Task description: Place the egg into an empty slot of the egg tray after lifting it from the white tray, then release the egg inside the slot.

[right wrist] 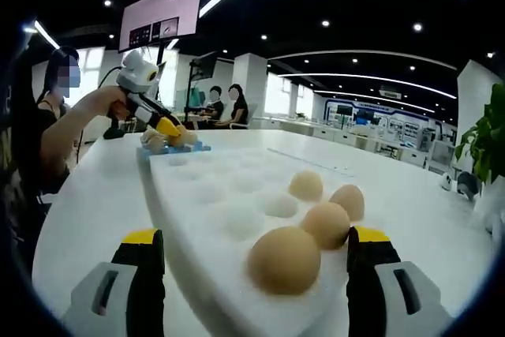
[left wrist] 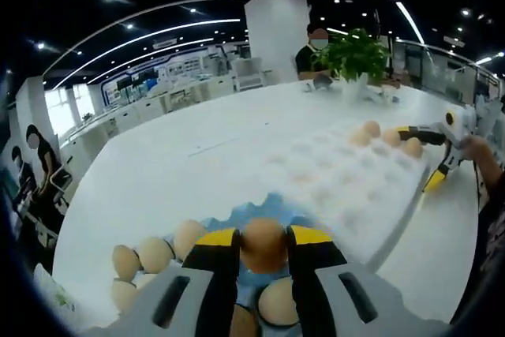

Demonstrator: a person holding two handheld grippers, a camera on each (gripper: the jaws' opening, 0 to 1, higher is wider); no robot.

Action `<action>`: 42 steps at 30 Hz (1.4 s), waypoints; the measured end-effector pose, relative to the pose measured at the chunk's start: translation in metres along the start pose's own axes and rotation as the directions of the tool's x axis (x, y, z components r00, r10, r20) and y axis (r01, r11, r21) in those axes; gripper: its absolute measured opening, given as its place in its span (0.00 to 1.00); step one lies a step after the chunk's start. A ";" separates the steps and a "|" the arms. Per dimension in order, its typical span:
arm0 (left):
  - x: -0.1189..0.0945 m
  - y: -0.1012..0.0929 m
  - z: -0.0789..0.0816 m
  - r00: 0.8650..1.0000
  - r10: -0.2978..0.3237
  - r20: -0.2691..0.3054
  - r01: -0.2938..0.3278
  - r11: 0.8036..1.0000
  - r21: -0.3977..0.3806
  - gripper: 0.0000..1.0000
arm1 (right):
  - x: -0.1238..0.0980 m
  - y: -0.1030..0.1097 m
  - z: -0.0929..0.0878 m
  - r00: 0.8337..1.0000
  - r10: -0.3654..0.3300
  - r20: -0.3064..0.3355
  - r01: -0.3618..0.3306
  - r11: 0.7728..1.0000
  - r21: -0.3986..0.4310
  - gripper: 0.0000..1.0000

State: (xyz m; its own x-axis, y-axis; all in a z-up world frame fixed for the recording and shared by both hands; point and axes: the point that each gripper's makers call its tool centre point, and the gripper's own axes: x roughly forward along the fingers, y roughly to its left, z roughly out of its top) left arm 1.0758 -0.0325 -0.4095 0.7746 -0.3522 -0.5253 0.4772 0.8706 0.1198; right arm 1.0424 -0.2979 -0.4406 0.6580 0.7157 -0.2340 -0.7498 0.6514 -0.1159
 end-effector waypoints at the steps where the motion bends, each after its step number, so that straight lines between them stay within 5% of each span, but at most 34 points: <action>1: 0.000 0.000 -0.001 1.000 -0.002 -0.003 0.002 1.000 0.001 0.24 | 0.000 0.000 0.000 1.000 0.000 0.000 0.000 1.000 0.000 1.00; 9: 0.006 0.004 -0.016 0.996 0.024 -0.092 -0.019 0.999 0.051 0.23 | 0.000 0.000 0.000 1.000 -0.002 0.001 0.002 1.000 -0.002 1.00; 20: 0.006 0.002 -0.012 0.996 0.017 -0.083 -0.011 0.998 0.068 0.22 | 0.000 0.000 0.000 1.000 -0.003 0.004 0.003 1.000 -0.001 1.00; 26: 0.001 0.002 -0.007 0.996 0.047 -0.079 -0.039 0.994 0.106 0.35 | 0.000 -0.001 0.001 1.000 -0.003 0.009 0.003 1.000 0.003 1.00; 42: 0.001 -0.034 0.019 0.997 -0.056 -0.054 0.064 0.985 0.160 0.40 | -0.001 -0.001 0.001 1.000 0.002 0.018 -0.002 1.000 0.012 1.00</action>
State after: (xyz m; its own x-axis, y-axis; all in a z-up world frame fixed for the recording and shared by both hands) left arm 1.0680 -0.0686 -0.3984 0.7228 -0.3815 -0.5762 0.5862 0.7801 0.2188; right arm 1.0427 -0.2990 -0.4389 0.6575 0.7217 -0.2165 -0.7505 0.6527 -0.1035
